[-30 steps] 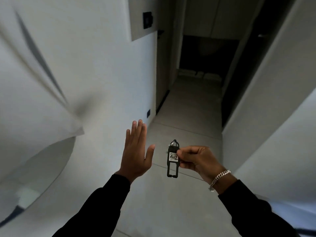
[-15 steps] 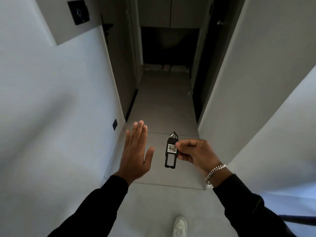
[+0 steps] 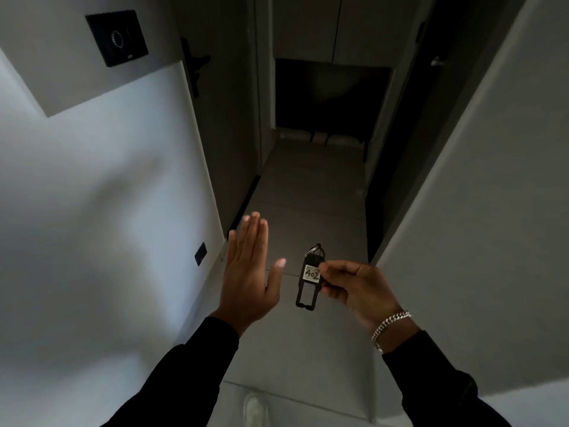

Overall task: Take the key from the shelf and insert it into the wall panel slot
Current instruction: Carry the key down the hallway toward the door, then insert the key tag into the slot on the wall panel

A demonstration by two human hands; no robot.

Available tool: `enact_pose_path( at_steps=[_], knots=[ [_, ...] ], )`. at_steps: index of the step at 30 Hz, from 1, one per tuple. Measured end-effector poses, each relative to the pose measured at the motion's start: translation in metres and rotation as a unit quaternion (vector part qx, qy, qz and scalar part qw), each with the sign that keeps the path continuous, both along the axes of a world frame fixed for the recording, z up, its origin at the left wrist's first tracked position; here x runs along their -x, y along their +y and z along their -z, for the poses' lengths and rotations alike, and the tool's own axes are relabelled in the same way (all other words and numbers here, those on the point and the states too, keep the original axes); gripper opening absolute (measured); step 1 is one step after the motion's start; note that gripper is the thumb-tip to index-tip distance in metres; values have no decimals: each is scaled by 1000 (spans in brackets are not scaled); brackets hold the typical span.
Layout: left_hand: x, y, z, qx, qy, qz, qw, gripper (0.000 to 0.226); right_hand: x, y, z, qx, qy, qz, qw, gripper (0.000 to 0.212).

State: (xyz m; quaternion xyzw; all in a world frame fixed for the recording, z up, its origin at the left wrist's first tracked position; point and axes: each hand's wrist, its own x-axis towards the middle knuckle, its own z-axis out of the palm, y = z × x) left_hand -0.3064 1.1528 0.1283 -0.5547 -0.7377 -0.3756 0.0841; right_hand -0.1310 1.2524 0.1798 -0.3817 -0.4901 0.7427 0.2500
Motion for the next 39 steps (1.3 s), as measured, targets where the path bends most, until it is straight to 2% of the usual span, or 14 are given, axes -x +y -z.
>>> enact_pose_path(
  at_steps=[8,13,16,20,25,29,32,35,39],
  knots=[
    [98,103,1,-13,-7,-14,1000,71,100,113,0,-13,-9,-15,1000,14],
    [161,155,-10,-6,2,-40,999,70,164,178,-10,-19,-10,-26,999,4],
    [197,181,-14,-9,9,-63,998,69,208,216,-13,-28,-6,-65,998,16],
    [241,210,-18,-31,15,-121,992,68,270,265,-14,-33,1,-121,992,19],
    [303,240,-30,-17,67,-211,975,68,360,327,-23,-49,12,-216,975,5],
    [342,248,-57,-28,71,-314,946,72,430,362,-51,-100,18,-320,942,15],
    [364,243,-87,-53,94,-358,927,72,479,371,-77,-199,38,-393,897,13],
    [387,227,-129,-67,170,-386,904,69,524,360,-110,-322,101,-436,834,13],
    [418,197,-183,-85,224,-450,861,68,569,340,-157,-410,190,-443,774,12]
  ],
)
